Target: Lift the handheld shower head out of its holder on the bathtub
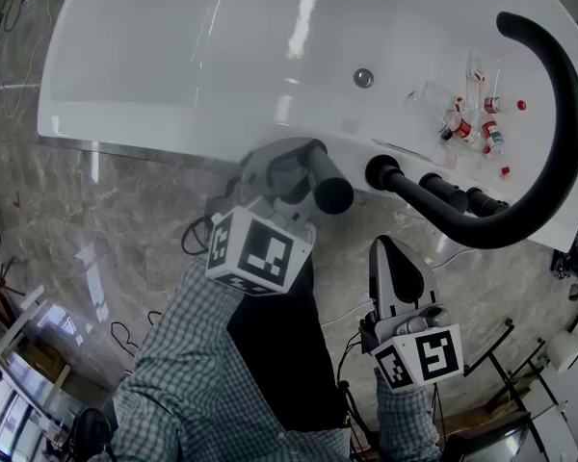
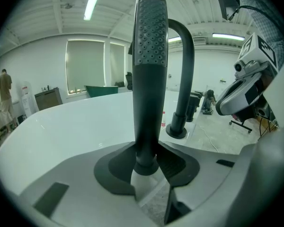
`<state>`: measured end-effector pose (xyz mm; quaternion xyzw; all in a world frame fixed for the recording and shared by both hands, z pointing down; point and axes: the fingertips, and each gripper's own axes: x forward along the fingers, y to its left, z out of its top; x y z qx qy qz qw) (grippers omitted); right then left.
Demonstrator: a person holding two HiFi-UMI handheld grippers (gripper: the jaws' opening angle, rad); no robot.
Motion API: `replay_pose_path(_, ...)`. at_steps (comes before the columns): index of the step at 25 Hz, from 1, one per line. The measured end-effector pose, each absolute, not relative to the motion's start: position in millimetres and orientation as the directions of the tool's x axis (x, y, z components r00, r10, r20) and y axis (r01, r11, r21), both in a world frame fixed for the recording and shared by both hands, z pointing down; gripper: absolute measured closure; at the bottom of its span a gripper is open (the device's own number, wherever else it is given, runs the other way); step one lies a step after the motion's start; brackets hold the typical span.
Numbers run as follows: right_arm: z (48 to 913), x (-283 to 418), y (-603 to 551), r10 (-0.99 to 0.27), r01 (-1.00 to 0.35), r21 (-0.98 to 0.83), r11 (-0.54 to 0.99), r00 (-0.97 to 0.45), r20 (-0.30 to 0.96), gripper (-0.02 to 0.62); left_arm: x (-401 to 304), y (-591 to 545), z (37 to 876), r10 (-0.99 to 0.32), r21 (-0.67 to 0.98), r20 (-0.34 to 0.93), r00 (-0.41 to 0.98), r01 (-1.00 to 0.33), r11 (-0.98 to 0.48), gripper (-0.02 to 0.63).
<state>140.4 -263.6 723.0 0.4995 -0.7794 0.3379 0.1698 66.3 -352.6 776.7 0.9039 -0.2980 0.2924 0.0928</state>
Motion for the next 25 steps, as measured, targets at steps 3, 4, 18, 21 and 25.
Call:
replay_pose_path(3, 718, 139, -263, -0.664, -0.894, -0.352, 0.277, -0.443, 0.602, 0.580, 66, -351, 768, -0.484, -0.001, 0.576, 0.659, -0.592, -0.806, 0.480)
replay_pose_path(4, 716, 138, -263, -0.665, -0.894, -0.349, 0.281, -0.443, 0.601, 0.580, 65, -351, 765, -0.485, -0.002, 0.573, 0.661, -0.591, -0.807, 0.480)
replay_pose_path(18, 661, 133, -268, -0.701, -0.897, -0.307, 0.318, -0.441, 0.561, 0.580, 63, -346, 711, -0.491, -0.033, 0.554, 0.672, -0.572, -0.819, 0.480)
replay_pose_path(21, 647, 134, -266, -0.710, -0.900, -0.299, 0.318, -0.435, 0.554, 0.580, 62, -344, 697, -0.489, -0.033, 0.560, 0.669, -0.571, -0.820, 0.480)
replay_pose_path(25, 616, 138, -260, -0.725, -0.908, -0.279, 0.314, -0.419, 0.547, 0.580, 61, -334, 671, -0.476, -0.027, 0.577, 0.664, -0.567, -0.823, 0.480)
